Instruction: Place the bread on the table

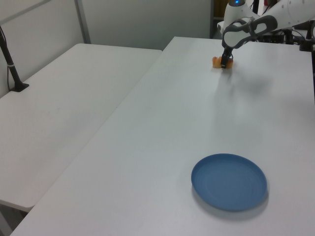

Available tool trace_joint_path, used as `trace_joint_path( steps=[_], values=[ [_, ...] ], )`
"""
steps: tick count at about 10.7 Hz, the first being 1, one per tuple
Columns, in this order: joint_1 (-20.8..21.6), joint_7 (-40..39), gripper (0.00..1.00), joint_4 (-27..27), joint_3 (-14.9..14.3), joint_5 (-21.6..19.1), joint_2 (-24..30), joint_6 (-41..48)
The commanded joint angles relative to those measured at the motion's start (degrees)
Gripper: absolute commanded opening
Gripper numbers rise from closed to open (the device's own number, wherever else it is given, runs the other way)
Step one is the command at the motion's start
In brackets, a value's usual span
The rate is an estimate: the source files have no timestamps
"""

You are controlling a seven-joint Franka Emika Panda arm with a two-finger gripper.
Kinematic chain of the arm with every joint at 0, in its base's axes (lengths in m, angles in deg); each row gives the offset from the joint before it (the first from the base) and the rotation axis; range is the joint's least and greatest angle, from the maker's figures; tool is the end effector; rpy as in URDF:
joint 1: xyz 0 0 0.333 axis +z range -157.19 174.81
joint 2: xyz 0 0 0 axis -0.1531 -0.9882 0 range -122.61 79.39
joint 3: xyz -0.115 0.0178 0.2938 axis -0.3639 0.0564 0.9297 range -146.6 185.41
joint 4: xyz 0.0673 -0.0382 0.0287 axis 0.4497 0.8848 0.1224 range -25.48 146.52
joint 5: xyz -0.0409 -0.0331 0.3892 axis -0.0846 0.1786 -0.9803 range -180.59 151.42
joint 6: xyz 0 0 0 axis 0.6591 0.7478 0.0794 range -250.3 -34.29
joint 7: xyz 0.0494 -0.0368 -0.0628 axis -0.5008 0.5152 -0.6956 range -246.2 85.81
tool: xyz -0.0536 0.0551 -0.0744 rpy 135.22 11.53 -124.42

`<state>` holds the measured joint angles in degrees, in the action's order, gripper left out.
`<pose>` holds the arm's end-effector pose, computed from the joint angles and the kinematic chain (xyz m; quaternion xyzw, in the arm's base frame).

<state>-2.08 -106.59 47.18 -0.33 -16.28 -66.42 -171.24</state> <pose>0.6901 -0.3299 0.3111 0.9840 0.0185 0.0804 0.1578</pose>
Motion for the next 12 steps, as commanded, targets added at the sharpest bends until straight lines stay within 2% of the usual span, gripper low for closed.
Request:
trace_joint_path(
  steps=[1,4,6,8,9,12],
  values=[
    [-0.45,-1.02,1.0,1.3,-0.21,-1.11,2.53,-0.99],
    [-0.36,-0.5,1.0,1.3,-0.21,-1.29,3.24,-0.72],
    [0.69,2.9,1.0,4.7,-0.04,-1.38,7.35,-0.11],
    [4.02,12.89,1.0,11.46,1.45,-0.51,15.85,1.37],
    [5.52,16.86,1.0,14.54,2.94,-0.33,20.86,4.78],
    [9.38,23.56,1.0,18.16,8.73,0.12,33.52,24.77]
  ],
)
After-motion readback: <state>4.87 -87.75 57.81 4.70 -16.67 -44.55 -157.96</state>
